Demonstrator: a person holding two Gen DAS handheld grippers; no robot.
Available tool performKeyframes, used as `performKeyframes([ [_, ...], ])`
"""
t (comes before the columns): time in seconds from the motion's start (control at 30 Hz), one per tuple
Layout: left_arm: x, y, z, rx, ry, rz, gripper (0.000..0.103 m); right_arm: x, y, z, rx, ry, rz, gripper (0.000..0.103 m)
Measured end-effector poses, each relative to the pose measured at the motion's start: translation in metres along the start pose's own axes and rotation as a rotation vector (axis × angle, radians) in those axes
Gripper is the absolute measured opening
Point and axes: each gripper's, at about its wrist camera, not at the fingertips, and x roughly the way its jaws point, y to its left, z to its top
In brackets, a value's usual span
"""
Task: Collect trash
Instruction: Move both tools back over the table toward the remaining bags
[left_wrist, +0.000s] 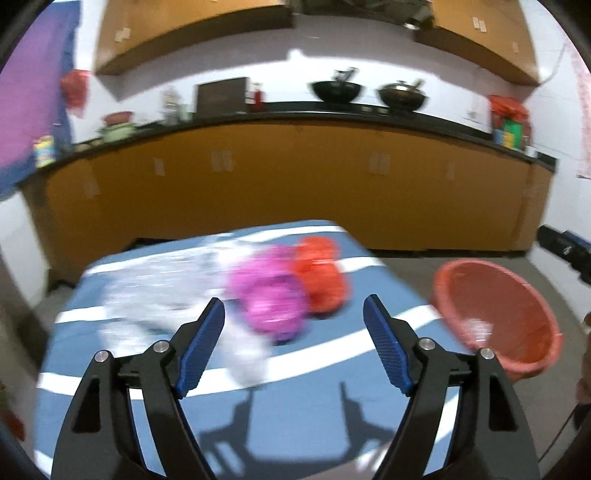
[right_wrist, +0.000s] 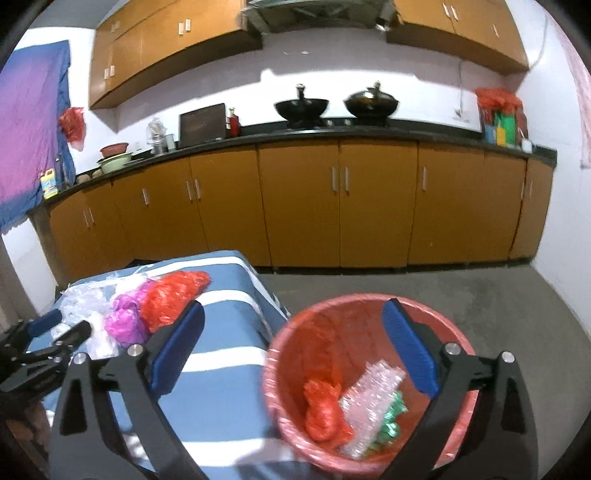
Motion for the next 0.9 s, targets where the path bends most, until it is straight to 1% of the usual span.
performKeyframes([
  [0.1,-0.001,0.044,-0.008,-0.045,0.011,0.094,0.078,0.009,0.026,0.002,-0.009,0.015,0.036,0.095],
  [0.17,-0.002,0.071,-0.012,-0.083,0.016,0.149,0.078,0.021,0.044,0.005,0.002,0.049,0.059,0.095],
  [0.3,0.000,0.105,-0.017,-0.113,0.020,0.226,0.078,0.051,0.076,0.006,0.016,0.118,0.129,0.095],
  [0.37,0.004,0.118,-0.019,-0.129,0.029,0.237,0.078,0.062,0.090,0.004,0.014,0.138,0.148,0.095],
  [0.5,0.015,0.140,-0.023,-0.161,0.055,0.257,0.078,0.085,0.128,0.002,-0.048,0.143,0.147,0.095],
  [0.63,0.026,0.152,-0.027,-0.174,0.066,0.255,0.078,0.115,0.153,0.003,-0.061,0.187,0.159,0.083],
  [0.67,0.028,0.154,-0.027,-0.176,0.068,0.252,0.078,0.125,0.157,0.003,-0.057,0.205,0.160,0.080],
  [0.7,0.031,0.156,-0.028,-0.181,0.073,0.246,0.078,0.131,0.160,0.003,-0.055,0.216,0.156,0.079],
  [0.9,0.047,0.165,-0.032,-0.208,0.106,0.213,0.078,0.176,0.167,-0.002,-0.016,0.301,0.132,0.079],
])
